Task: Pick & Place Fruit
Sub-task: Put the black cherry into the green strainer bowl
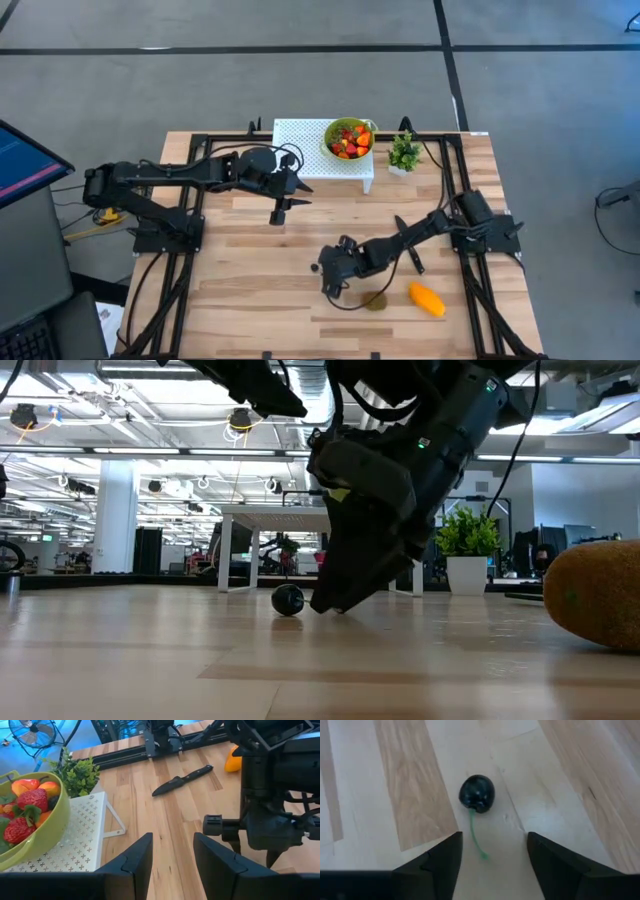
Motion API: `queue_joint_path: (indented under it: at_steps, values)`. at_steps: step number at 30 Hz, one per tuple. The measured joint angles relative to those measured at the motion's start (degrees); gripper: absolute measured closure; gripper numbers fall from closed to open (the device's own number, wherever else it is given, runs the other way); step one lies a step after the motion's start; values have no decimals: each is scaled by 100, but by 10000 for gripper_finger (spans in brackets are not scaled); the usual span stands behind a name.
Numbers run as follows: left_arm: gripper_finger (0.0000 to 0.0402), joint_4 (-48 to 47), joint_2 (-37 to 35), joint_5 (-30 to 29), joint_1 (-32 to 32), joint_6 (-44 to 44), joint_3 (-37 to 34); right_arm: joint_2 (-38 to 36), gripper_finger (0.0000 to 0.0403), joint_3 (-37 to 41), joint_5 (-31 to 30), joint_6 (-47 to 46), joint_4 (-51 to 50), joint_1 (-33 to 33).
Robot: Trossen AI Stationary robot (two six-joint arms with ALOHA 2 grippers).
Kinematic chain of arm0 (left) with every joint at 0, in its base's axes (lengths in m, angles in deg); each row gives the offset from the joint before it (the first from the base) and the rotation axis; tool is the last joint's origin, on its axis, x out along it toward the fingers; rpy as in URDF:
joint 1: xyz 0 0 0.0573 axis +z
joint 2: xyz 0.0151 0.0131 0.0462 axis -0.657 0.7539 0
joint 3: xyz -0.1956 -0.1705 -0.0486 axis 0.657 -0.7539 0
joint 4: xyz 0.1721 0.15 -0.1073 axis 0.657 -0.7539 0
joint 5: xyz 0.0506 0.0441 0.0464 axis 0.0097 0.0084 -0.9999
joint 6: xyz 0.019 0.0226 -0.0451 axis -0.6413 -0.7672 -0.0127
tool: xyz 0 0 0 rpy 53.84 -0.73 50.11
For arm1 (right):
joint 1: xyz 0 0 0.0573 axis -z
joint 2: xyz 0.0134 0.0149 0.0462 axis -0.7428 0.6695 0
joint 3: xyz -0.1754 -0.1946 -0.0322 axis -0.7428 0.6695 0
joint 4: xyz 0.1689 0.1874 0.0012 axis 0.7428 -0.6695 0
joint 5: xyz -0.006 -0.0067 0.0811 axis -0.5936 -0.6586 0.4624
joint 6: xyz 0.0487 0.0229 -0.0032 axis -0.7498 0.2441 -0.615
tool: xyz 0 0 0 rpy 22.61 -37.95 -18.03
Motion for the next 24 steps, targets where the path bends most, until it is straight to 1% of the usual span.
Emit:
queue_joint_path:
  at_steps: [4, 13, 15, 24]
  values:
    - [266, 0, 0, 1, 0, -1, 0, 4, 230, 2, -23, 2, -27, 2]
    - [266, 0, 2, 1, 0, -2, 0, 20, 386, 8, 53, 2, -14, 46]
    - [266, 0, 2, 0, 0, -2, 0, 20, 396, 9, 119, 36, 3, 46]
    - [266, -2, 2, -2, 0, -2, 0, 22, 401, 9, 231, 124, 52, 44]
